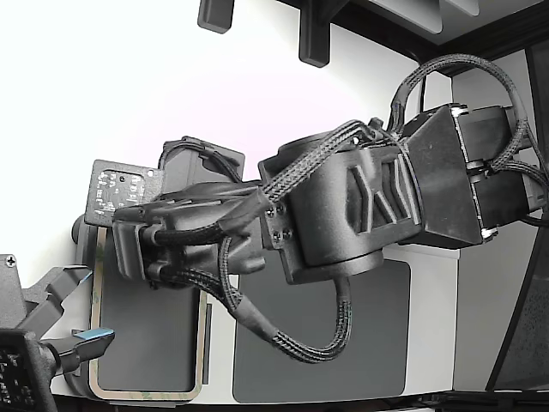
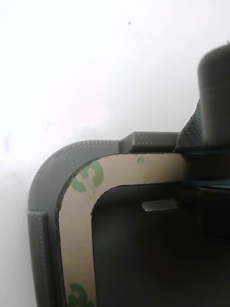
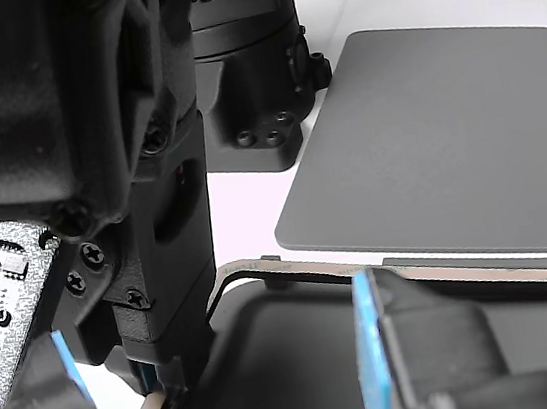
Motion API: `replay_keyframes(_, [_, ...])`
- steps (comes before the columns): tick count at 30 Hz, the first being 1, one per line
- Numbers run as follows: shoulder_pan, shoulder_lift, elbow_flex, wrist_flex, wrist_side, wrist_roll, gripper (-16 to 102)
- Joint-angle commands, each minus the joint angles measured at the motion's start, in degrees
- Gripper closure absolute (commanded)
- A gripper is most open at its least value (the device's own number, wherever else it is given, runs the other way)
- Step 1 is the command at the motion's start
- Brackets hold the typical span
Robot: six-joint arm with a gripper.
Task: Move top rectangular frame to the holder.
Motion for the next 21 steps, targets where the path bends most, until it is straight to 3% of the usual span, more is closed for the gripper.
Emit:
replay_keyframes(1, [-0.88, 1.14, -1.05, 0.18, 0.00, -0.26, 96])
replay_keyframes(21, [-0.97, -0.09, -1.67, 0.18, -0.70, -0.88, 96])
